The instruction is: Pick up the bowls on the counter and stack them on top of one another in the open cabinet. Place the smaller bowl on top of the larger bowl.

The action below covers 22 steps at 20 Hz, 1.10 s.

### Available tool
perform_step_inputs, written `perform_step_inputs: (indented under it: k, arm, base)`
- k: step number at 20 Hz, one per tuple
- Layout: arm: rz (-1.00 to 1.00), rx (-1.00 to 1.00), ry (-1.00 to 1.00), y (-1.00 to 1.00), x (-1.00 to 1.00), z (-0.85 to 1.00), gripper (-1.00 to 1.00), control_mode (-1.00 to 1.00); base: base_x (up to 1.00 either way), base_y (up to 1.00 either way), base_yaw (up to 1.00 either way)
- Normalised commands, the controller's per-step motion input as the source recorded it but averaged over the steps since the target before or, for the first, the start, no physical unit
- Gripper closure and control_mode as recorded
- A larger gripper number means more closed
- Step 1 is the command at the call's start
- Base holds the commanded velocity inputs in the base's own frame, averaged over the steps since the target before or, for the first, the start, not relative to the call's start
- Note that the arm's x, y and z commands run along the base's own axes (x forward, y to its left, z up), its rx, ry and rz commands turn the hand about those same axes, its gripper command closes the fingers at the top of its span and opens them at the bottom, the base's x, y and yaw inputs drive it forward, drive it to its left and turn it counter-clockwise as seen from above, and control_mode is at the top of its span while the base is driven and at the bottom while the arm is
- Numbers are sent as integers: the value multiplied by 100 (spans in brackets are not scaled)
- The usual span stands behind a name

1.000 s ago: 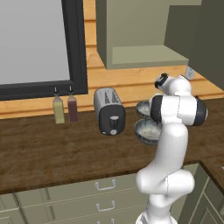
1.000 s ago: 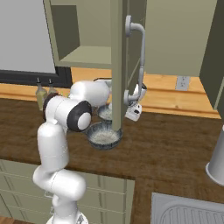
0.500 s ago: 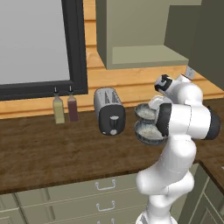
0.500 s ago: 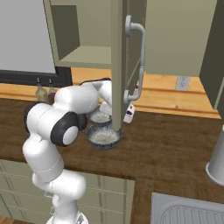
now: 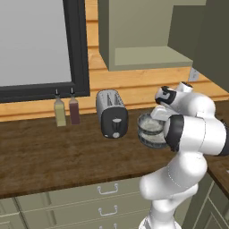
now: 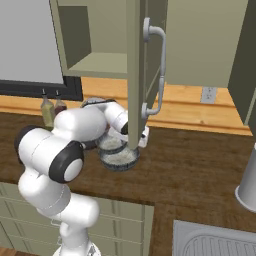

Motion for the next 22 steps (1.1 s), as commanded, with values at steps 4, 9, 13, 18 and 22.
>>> perform_step_inputs:
  k: [4,9,13,18,22]
  arm:
    - [-6,0,5,-28,0,-5,100,-100]
    - [-8,0,8,-27,2,-5,100,-100]
    - [-6,-5,4,-3,3,-17,100,-100]
    - [-4,-10,0,8,0,-26,100,-100]
    - [-1,-8,0,0,0,-30,100,-100]
  base:
    - [0,0,0]
    - [0,0,0]
    - [0,0,0]
    - [0,0,0]
    - [0,0,0]
